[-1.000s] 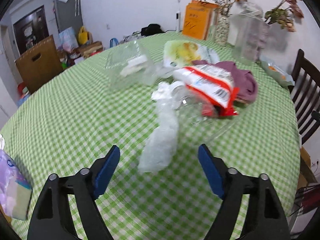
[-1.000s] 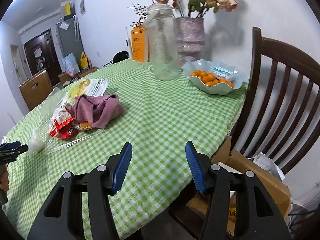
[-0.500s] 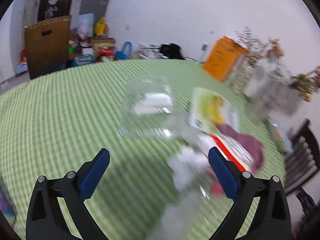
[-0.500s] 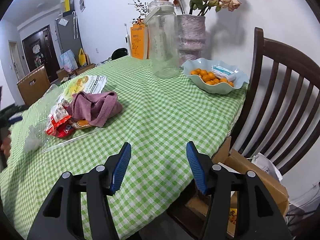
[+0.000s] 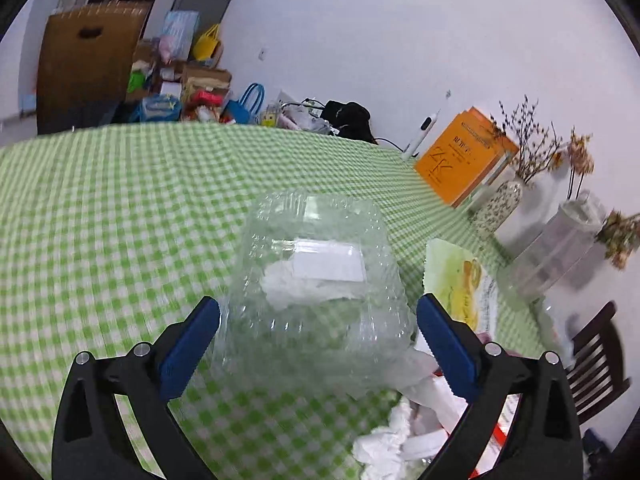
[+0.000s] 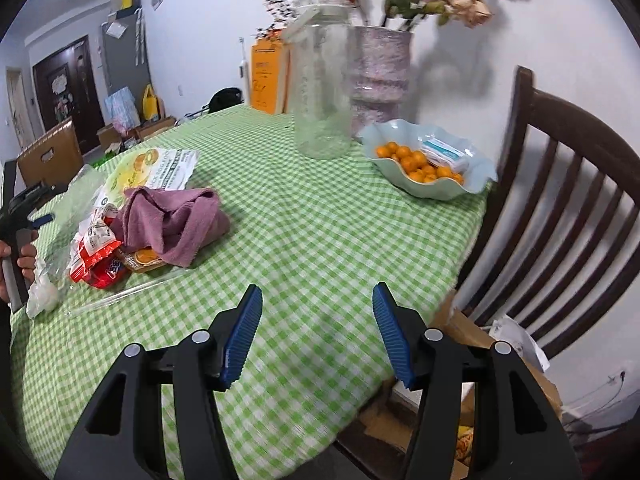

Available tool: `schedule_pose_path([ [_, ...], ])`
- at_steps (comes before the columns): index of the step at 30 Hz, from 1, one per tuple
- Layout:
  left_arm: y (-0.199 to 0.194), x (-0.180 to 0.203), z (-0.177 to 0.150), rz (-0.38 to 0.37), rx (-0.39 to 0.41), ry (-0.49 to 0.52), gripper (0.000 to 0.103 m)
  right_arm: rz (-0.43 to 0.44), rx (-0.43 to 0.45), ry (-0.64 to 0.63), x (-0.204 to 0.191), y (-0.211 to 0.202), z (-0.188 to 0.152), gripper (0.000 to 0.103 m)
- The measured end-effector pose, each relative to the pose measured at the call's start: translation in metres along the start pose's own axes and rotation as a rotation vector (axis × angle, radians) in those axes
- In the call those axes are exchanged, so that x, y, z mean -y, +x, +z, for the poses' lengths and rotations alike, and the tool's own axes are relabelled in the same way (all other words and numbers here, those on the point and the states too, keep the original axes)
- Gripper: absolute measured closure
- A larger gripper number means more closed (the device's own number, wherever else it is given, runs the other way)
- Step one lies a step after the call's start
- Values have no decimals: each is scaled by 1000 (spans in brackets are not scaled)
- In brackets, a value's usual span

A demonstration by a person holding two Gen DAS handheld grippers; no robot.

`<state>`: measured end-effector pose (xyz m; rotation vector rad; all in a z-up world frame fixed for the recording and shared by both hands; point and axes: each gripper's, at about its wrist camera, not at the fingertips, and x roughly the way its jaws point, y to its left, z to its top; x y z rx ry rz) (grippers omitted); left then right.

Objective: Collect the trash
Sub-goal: 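Grasp the clear plastic clamshell container with the left tool, then lift the clamshell with the left tool while the right tool grasps the yellow snack bag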

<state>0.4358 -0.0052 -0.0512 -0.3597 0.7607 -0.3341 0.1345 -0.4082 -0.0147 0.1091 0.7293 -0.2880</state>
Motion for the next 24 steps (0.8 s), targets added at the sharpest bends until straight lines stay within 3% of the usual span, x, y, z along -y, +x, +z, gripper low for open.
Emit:
schedule_pose_path([
  [5,17,12,-9,50,-6,87,7,21,5,-74,-34,12,22,47],
  [7,29,12,-11,68,-56,89,7,52,12,-99,-47,18,34,47],
  [13,19,-6,-8,15,28,8,11,207,7,-115,-90,58,88,47],
  [16,4,-16,-2,11,68,-20,12,340,-17,-93,-108,87,119,47],
  [18,-3,-22,2,-10,80,-41,12,474,-72,-59,-119,117,138,47],
  [20,-9,-28,5,-36,90,-54,13,539,-143,-22,-126,151,149,47],
  [24,-13,-36,8,-49,95,-74,14,518,-239,52,-130,208,158,47],
])
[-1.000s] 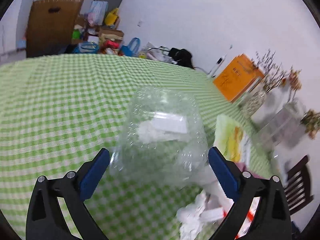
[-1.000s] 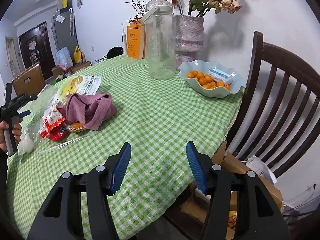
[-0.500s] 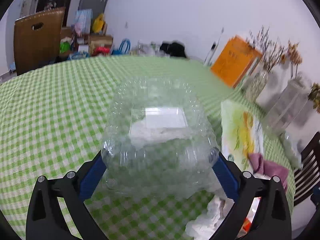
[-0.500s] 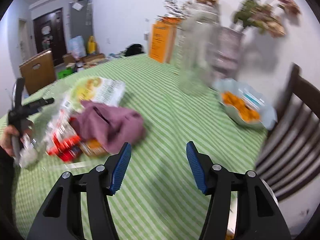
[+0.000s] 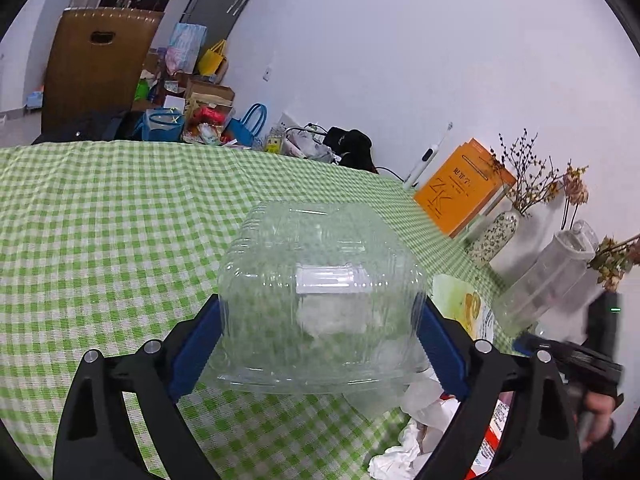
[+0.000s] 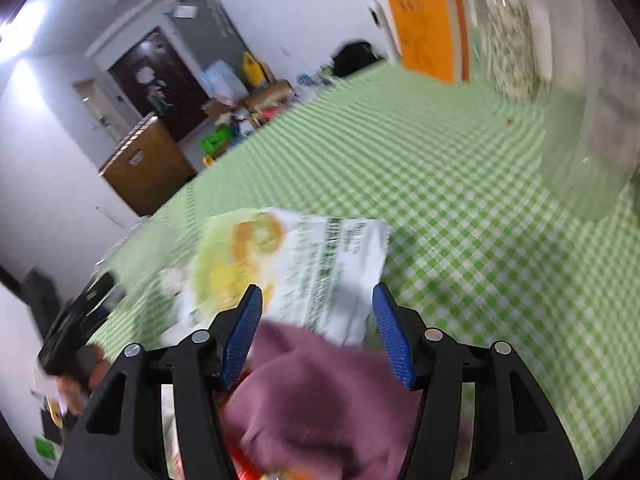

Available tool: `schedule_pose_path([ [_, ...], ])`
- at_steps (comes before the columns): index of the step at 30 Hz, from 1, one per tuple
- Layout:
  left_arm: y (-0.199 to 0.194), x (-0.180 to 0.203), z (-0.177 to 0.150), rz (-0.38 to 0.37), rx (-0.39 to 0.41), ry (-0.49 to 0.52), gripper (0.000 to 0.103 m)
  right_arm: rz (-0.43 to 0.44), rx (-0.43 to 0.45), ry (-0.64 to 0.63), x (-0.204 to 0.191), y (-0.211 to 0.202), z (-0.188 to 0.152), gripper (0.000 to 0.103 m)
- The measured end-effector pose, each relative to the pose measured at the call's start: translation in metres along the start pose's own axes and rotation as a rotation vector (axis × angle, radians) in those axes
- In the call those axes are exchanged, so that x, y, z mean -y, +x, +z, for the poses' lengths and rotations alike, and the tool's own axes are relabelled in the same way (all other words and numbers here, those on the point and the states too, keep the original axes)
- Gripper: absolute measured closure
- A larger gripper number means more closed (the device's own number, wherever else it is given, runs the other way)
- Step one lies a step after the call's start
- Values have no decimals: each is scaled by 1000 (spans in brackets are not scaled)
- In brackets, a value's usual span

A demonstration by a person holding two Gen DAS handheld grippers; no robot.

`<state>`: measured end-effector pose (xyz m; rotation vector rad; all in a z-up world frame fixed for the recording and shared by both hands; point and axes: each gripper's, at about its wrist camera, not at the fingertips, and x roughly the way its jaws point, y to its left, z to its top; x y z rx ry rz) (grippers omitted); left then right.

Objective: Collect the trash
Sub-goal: 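Lift the clamshell with the left tool while the right tool grasps the yellow snack bag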

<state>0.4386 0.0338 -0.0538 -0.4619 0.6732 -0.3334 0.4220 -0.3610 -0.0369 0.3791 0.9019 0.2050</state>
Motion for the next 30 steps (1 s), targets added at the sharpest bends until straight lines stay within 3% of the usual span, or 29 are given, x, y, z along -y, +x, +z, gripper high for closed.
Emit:
schedule_pose_path([
  [5,-5,-5,5,-9,4,-2,14,17,-54,95,24,35,8,48],
  [7,-7,-7,7,-12,7,-9,14,74,-64,137,29,41,8,67],
  [8,-8,-8,8,-14,8,-12,14,79,-66,150,29,41,8,88],
  [9,-10,-8,9,-18,11,-14,14,71,-68,167,30,39,8,97],
  [17,-13,-10,11,-25,-2,1,14,74,68,100,1,-43,13,101],
  [25,-31,21,18,-99,53,51,14,-6,345,40,-13,-176,17,102],
  [30,-41,54,17,-167,50,96,14,-56,482,59,-1,-260,-3,102],
])
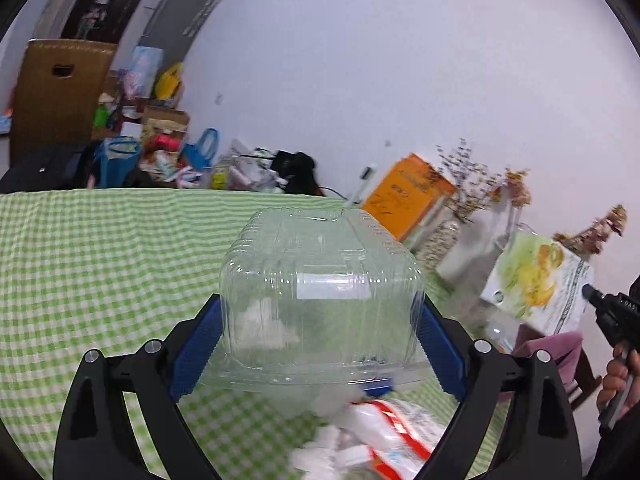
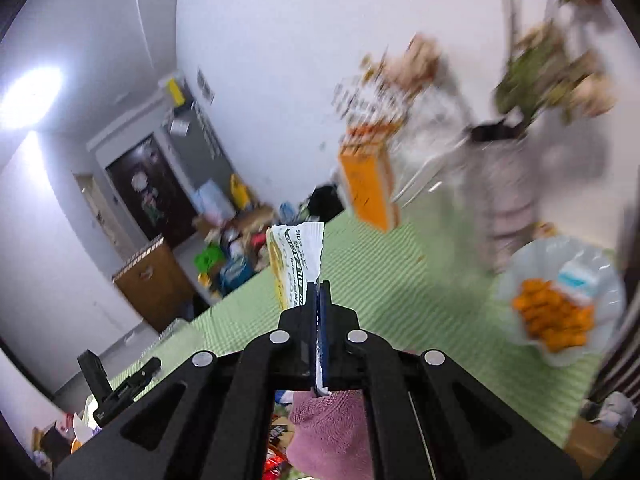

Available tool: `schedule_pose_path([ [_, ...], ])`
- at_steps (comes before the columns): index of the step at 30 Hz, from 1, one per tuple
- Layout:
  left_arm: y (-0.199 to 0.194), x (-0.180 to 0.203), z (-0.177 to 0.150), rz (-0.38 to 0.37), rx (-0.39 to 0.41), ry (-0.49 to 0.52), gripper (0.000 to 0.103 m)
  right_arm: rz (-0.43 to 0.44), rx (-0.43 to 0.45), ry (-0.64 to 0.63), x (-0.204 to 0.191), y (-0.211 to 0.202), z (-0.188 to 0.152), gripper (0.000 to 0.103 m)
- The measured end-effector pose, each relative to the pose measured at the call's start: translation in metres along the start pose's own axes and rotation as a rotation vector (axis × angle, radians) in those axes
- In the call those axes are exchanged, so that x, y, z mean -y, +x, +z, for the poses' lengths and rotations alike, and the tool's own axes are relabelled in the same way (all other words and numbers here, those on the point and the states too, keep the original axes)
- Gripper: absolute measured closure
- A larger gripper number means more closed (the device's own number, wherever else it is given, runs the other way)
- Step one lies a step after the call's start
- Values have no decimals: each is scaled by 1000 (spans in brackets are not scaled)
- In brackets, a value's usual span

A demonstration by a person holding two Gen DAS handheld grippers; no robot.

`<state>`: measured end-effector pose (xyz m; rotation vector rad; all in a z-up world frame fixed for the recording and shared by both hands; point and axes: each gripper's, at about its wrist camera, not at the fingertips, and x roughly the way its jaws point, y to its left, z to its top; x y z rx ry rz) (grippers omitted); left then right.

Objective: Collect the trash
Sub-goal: 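Lift the clamshell with the left tool while the right tool grasps the yellow snack bag, then carry the clamshell and yellow snack bag into the cardboard box and open both tools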

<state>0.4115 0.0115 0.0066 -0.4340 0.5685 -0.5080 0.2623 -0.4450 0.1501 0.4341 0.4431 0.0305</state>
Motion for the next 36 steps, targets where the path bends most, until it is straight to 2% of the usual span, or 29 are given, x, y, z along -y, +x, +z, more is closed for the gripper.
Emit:
schedule_pose_path([
  [6,-2,40,-4,-65,-17,43,14,-47,106,57,37,-91,-2,102],
  [9,-3,56,-9,-73,-32,48,14,-30,81,84,45,-94,-14,102],
  [12,-7,73,-14,-49,-30,91,14,-5,8,54,35,-71,-33,102],
  [14,-11,81,-16,-41,-23,112,14,16,-6,51,29,-65,-36,102],
  [16,-16,88,-18,-45,-12,125,14,34,5,41,24,-67,-35,102],
  [20,-19,99,-20,-47,-6,155,14,12,47,9,27,-93,-29,102],
  [28,-13,130,-37,-82,-60,210,14,-88,89,74,85,-163,-52,102],
  [33,-22,171,-57,-113,-58,316,14,-179,95,131,135,-217,-90,102],
  [36,-31,196,-77,-179,-83,369,14,-253,73,158,169,-243,-120,102],
])
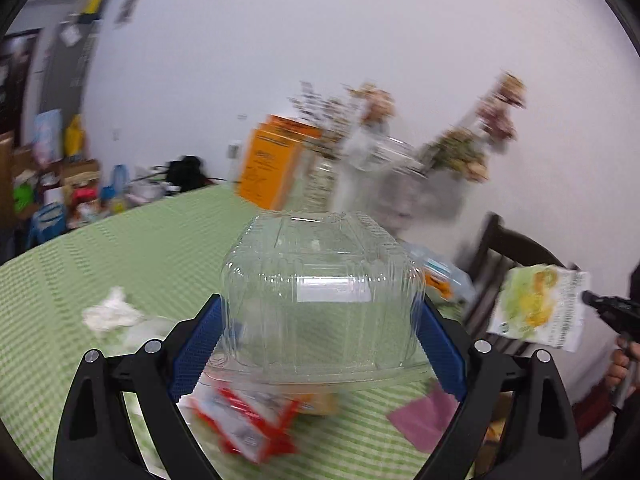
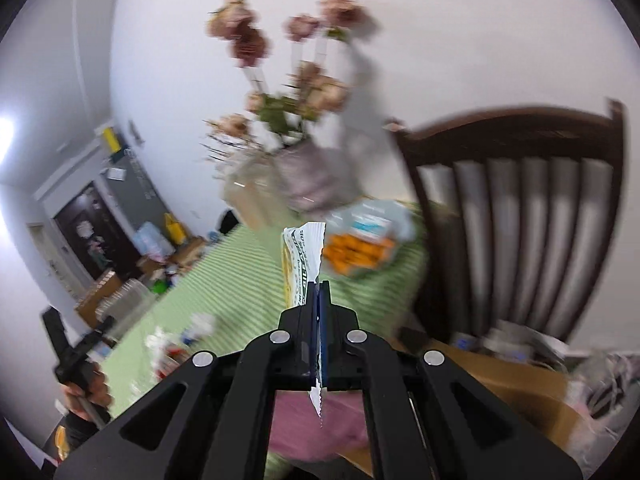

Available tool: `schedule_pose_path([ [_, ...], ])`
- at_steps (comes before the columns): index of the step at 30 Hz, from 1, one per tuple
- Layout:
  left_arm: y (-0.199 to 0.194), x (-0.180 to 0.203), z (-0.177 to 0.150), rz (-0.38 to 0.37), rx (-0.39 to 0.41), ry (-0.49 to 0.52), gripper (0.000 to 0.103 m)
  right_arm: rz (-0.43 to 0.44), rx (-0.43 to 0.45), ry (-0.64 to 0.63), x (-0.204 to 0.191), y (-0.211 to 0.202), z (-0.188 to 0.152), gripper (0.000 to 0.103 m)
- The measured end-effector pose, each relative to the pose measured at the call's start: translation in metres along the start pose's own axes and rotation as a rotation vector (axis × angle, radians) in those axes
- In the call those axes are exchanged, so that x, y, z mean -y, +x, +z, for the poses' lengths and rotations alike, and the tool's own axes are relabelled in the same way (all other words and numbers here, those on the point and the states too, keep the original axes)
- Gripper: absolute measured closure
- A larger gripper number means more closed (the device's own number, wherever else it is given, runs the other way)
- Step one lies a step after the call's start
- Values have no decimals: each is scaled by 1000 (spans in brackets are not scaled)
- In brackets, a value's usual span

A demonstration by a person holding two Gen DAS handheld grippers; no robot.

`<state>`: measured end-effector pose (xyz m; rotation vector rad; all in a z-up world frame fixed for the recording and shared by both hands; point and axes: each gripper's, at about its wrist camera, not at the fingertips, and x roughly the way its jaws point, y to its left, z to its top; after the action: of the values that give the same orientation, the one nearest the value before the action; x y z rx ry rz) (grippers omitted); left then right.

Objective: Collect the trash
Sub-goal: 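Carry the clamshell and yellow snack bag into the cardboard box and open both tools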

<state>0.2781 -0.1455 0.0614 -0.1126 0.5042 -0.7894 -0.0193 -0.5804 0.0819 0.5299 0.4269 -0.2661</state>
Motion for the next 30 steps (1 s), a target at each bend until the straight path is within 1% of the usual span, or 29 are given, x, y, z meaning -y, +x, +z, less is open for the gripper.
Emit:
schedule_pose_path([
  [2,3,21,-4,-49,-14,18,14,-52,-37,31,30,-3,-15,102],
  [5,10,52,-6,-121,-49,32,14,-99,-74,70,64,-5,-35,102],
  [9,15,95,-6,-203,-83,72,14,-153,-107,95,96,-7,-58,102],
  [13,26,145,-14,-258,-131,129,14,-198,-148,134,126,2,-85,102],
  [16,34,173,-23,-290,-161,155,14,-210,-182,156,141,9,-103,102],
  [17,38,186,-29,-310,-179,164,14,-209,-197,164,146,12,-110,102],
  [22,61,235,-57,-362,-255,219,14,-190,-268,209,166,32,-139,102],
  [24,70,253,-67,-376,-283,246,14,-207,-305,216,173,42,-152,101],
  [26,81,275,-79,-393,-318,274,14,-232,-325,233,181,49,-162,101],
  [27,88,286,-86,-398,-341,283,14,-238,-327,240,184,50,-164,98],
  [28,97,295,-90,-402,-363,290,14,-234,-328,251,187,50,-166,93],
  [30,111,315,-105,-413,-411,312,14,-213,-322,271,194,48,-167,70],
])
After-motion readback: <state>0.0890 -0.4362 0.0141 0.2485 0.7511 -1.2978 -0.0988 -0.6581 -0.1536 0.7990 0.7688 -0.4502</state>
